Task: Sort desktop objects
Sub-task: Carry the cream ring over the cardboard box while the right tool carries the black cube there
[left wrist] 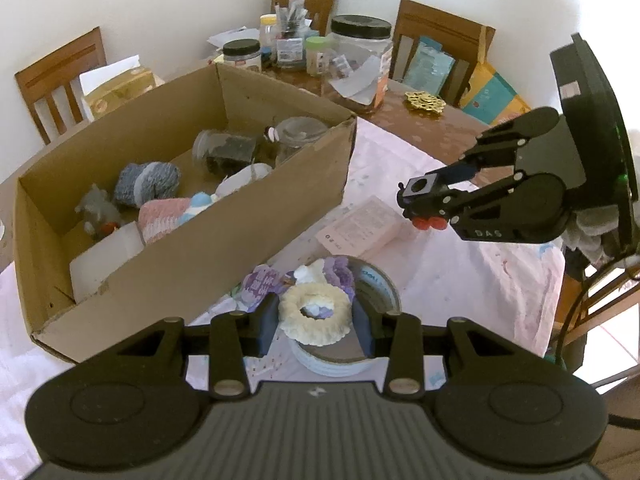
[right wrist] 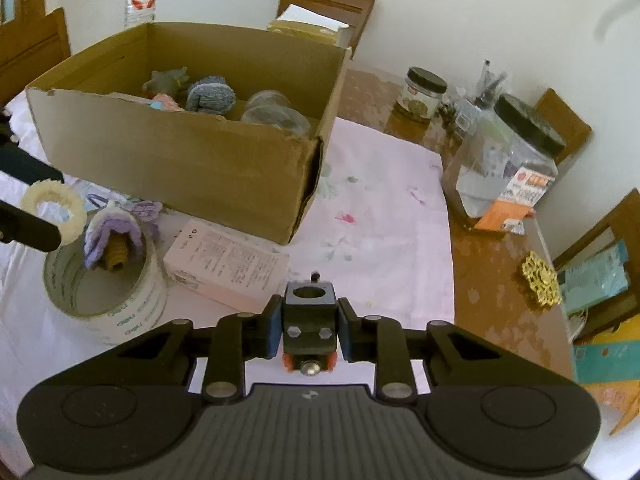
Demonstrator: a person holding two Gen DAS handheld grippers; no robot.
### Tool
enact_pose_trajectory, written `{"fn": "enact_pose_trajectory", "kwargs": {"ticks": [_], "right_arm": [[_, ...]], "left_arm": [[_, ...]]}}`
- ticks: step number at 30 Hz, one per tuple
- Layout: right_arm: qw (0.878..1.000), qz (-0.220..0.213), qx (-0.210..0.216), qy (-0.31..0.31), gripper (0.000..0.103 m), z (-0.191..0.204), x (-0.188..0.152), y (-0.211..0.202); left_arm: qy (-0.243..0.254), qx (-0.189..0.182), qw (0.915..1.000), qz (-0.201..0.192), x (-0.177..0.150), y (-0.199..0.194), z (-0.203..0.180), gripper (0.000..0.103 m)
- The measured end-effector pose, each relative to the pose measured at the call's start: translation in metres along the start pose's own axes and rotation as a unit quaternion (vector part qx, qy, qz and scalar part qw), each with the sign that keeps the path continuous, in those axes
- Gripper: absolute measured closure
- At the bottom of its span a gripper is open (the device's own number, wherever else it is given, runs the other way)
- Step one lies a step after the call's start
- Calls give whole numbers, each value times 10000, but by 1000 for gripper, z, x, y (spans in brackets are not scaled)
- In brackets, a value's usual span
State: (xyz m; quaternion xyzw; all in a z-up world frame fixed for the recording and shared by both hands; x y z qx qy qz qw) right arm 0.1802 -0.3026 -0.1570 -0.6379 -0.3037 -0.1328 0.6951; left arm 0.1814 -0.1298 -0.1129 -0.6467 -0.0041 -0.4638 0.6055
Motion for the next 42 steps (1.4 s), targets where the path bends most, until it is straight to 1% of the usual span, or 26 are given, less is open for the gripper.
{"fn": "enact_pose_trajectory", "kwargs": {"ticks": [10,14,18,27,34,42], "right_arm": [[9963,124,-11,-851,71,16,12,-26],[9952,46,74,-972,71,22,25,-38],[9937,-66,64,-1119,71,29,39,-47],[9896,-333,62,-1401,71,46,75,-63],[9856,-502,135,-1610,71,60,104,-65],[9838,-657,176,-1657,71,64,130,-61]], "left_arm": [[196,-85,9996,-180,9,-15,0,64],[261,-66,9992,-285,15,-22,3,64],[243,-34,9990,-384,22,-29,8,64],[255,156,9970,-720,43,-43,29,64],[280,336,9948,-917,61,-47,51,64],[161,523,9937,-982,78,-38,80,64]]}}
Point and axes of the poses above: each gripper's, at about its wrist camera, not at the fingertips, and y roughly the way its jaws point, z to its left, x to its top, the point moved 9 cm from there along y, roughly the way its jaws point, and after that the axes turned 14 degrees about x, right-handed, at the moved point
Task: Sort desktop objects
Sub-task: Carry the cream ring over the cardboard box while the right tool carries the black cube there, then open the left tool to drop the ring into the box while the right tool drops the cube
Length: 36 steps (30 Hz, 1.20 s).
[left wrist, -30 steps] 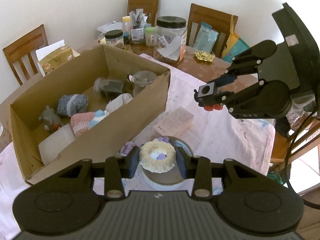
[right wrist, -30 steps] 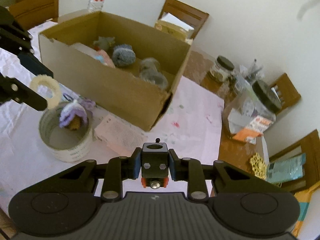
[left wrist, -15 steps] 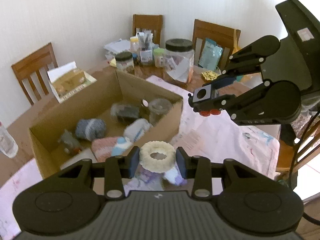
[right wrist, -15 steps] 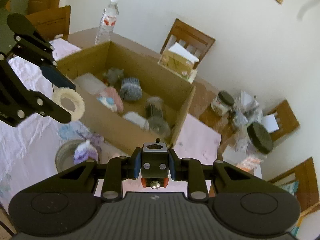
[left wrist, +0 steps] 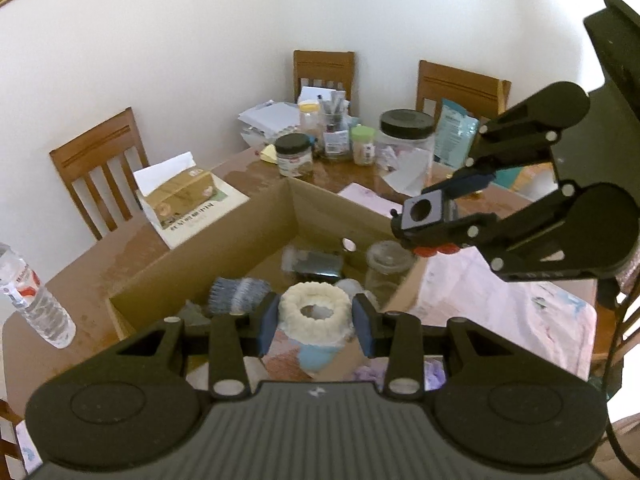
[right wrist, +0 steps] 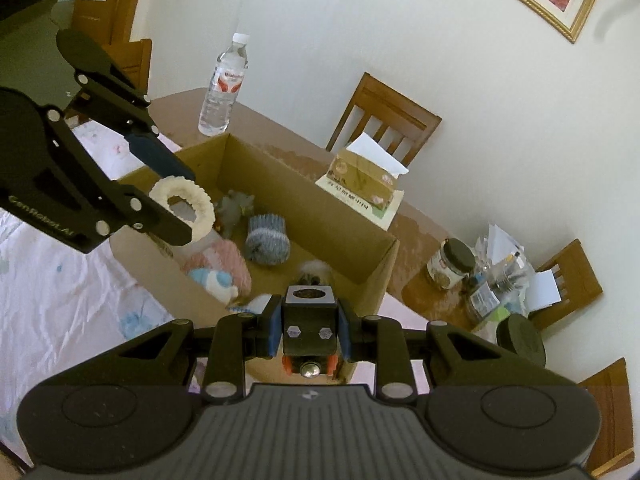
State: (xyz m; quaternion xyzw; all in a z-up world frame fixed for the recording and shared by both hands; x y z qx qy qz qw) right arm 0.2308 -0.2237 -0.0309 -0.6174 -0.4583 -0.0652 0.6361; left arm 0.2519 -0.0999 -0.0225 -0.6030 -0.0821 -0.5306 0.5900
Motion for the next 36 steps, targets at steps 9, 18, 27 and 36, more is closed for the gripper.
{"fn": "enact_pose_trajectory", "kwargs": {"ticks": [9,18,27,36], "right_arm": [[9999,55,101,-66,71,-12,18,26],[9998,-45,204,73,63,-29,37,55],[9993,-33,204,326,36,-30,29,56],[9982,19,79,600,23,-29,10,39]], "left_arm": [[-54,65,9999,101,6,25,17,64],[-162,45,9995,266,5,49,25,64],[-135,-48,9992,364,6,67,23,64],[-235,45,9984,509,8,85,25,24]]}}
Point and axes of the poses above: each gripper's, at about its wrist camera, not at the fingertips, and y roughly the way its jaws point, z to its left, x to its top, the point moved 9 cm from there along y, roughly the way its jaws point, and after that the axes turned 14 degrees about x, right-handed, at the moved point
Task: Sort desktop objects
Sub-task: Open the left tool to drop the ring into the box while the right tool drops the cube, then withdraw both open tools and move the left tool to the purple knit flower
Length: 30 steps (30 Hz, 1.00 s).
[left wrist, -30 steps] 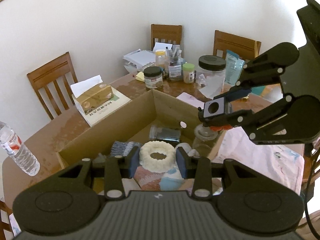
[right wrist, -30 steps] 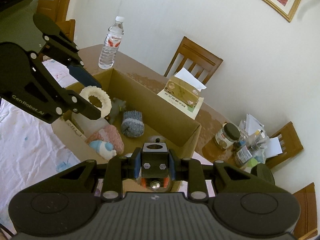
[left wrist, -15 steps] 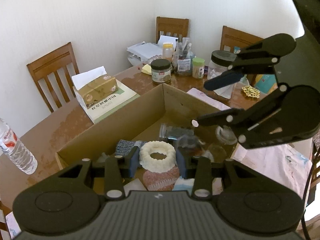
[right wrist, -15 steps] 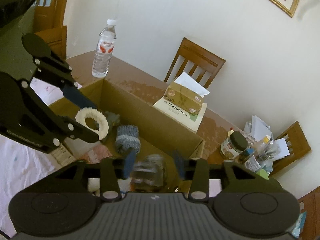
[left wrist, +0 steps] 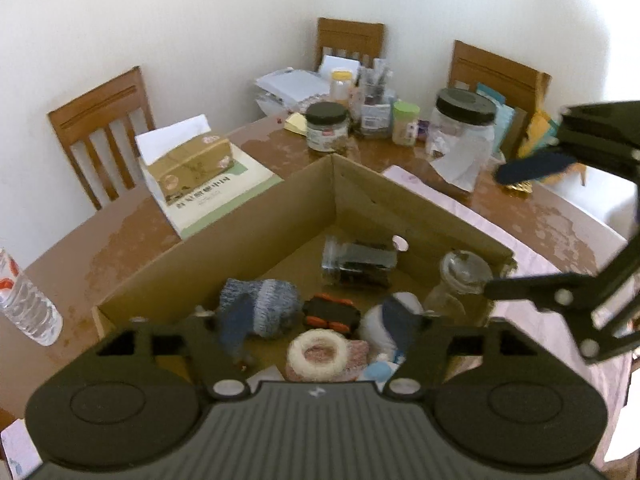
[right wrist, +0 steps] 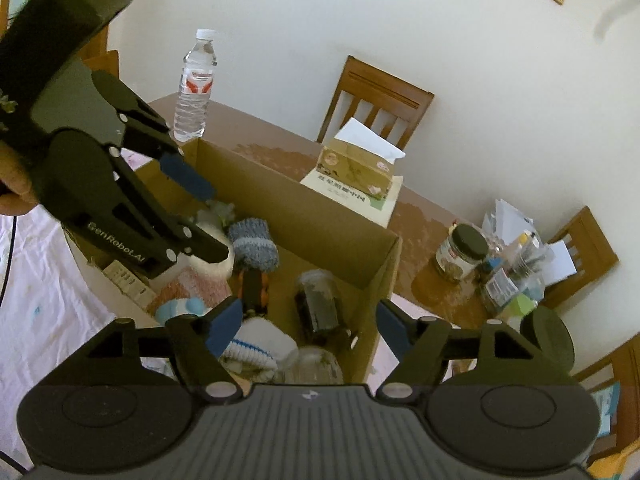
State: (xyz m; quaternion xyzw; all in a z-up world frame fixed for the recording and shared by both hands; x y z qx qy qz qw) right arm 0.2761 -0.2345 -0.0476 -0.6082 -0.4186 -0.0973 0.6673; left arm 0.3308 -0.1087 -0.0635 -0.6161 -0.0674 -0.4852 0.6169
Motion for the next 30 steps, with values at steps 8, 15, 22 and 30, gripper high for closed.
{"fn": "enact_pose_trajectory", "kwargs": {"ticks": [8,15,22,30], "right_arm": [[9993,68,-97,367,19,1,-21,-14],[9963,-26,-168,838,9,2,-48,-29],[9936,25,-219,1110,3,16,-77,-47],[9903,74,-228,1369,3,30,-104,-53]], "left_arm": [[20,30,9999,123,-9,-11,-1,17],[-23,79,9999,79,-19,-35,-10,15],[-59,-2,10000,-72,-31,-67,-27,13],[34,54,9999,-117,-45,-84,-46,13]]}}
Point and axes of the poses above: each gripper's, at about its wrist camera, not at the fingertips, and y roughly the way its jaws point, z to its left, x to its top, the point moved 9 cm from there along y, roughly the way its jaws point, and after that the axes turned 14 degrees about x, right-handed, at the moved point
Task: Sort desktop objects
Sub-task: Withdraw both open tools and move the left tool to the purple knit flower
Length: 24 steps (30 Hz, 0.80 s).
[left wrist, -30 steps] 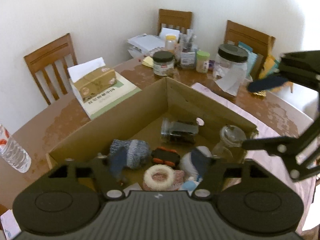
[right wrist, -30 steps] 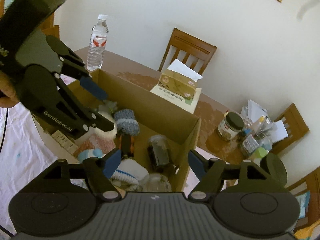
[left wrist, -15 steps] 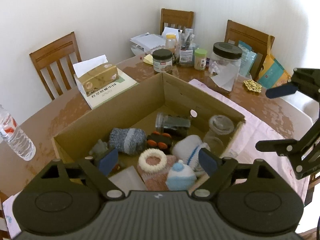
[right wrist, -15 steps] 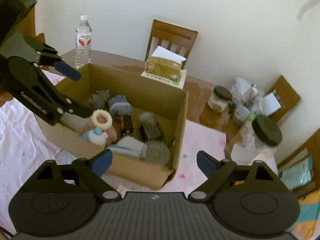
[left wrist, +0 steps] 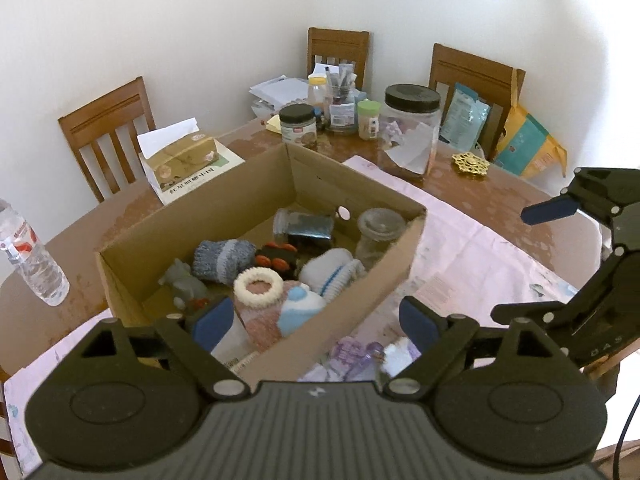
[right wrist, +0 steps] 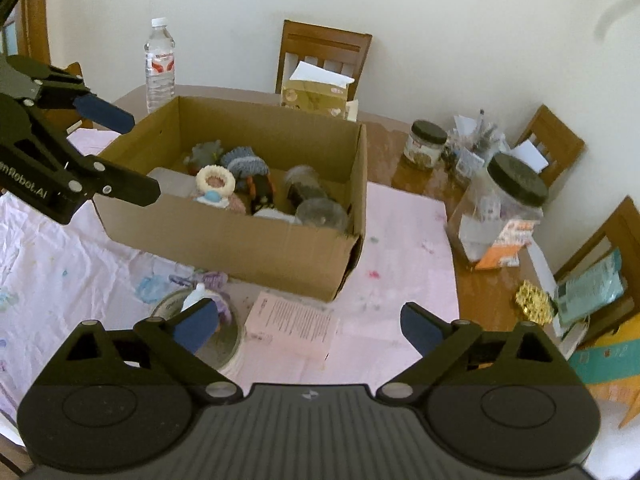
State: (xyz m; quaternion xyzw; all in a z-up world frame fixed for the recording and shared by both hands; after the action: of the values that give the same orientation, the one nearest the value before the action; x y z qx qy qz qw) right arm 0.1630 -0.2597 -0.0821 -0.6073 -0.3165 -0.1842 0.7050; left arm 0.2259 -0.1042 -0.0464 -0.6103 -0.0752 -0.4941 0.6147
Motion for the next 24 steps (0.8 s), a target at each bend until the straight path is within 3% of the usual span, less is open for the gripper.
{"fn": "enact_pose_trajectory", "kwargs": {"ticks": [6,10,24], "right_arm": [[9998,17,-183,75,3,1,-18,-1],[9997,82,-161,169,3,1,-31,0],[9990,247,-82,350,3,-2,-64,17]], "left_arm": [[90,105,9999,-68,-12,-6,-17,13],[54,-5,10000,31,-25,-3,-30,13],[356,136,9992,91,-53,24,-66,13]]}}
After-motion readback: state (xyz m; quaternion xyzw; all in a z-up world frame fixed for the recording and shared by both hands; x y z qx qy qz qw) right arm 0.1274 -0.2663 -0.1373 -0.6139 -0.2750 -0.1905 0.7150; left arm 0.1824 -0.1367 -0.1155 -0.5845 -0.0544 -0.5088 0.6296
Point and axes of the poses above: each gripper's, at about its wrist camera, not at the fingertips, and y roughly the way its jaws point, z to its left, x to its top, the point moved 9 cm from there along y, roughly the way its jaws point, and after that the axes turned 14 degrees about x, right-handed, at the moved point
